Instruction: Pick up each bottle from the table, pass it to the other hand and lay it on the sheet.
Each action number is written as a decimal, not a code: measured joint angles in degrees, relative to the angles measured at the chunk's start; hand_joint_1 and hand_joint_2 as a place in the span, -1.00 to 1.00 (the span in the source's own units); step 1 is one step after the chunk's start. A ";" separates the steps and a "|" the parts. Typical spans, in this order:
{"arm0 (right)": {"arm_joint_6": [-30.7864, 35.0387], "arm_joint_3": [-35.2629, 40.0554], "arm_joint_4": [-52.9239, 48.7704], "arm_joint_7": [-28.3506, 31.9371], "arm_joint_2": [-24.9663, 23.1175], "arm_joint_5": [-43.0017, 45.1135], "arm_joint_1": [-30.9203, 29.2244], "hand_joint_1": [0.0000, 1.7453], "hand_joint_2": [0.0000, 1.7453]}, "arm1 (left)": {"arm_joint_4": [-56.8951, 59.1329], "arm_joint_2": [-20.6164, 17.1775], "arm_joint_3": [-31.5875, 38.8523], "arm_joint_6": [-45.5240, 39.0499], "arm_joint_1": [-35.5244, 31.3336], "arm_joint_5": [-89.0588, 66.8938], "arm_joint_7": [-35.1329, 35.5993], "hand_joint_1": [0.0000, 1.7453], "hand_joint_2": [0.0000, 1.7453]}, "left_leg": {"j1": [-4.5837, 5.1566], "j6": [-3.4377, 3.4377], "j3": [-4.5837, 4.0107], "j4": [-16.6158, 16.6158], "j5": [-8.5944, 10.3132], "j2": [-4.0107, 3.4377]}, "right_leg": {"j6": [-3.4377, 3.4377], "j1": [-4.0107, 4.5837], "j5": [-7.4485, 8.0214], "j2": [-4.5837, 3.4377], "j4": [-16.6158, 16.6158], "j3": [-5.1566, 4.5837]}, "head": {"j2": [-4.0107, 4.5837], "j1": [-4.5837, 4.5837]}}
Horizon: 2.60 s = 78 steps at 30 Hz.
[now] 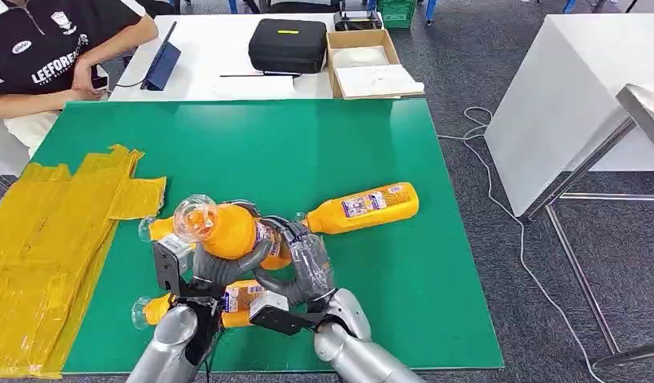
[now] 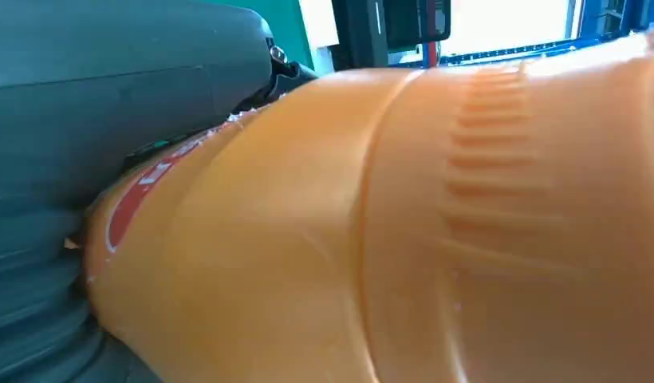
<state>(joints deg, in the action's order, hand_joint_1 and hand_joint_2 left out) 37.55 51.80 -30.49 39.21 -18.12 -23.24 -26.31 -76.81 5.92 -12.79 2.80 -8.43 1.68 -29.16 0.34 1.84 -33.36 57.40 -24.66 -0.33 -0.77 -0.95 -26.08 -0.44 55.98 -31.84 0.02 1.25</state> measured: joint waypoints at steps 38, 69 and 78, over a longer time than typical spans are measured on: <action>0.00 -8.17 -64.14 0.87 16.52 7.58 28.93 -1.00 1.00 | -13.77 -0.81 7.10 -29.57 7.24 -25.18 -3.37 1.00 1.00 | 0.03 0.02 -0.18 -0.03 -0.03 0.25 | -0.01 -0.04 -0.01 0.09 -0.04 -0.08 | 0.00 0.00; 0.00 -15.89 -73.02 0.87 19.37 8.66 35.42 -1.00 1.00 | 5.08 -29.87 6.43 -42.58 -5.68 -91.65 40.41 1.00 1.00 | -0.20 -0.32 -0.15 -0.06 0.24 0.13 | 0.23 0.16 0.14 0.08 0.03 -0.11 | 0.00 -0.02; 0.00 -15.91 -72.02 0.89 19.37 8.09 35.91 -1.00 1.00 | 21.57 -31.98 6.27 -42.60 -13.85 -90.51 31.76 1.00 1.00 | -0.17 -0.32 -0.18 -0.05 0.24 0.21 | 0.23 0.13 0.15 0.10 0.02 -0.13 | 0.00 0.02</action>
<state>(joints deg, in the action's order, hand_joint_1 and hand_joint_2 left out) 37.55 35.89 -102.51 40.11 1.25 -15.15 9.60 -55.24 -26.05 -6.51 -39.80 -22.28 -88.83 2.60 0.18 1.52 -33.54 57.35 -24.42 -0.13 -0.54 -0.82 -25.93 -0.34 56.00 -31.98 0.02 1.27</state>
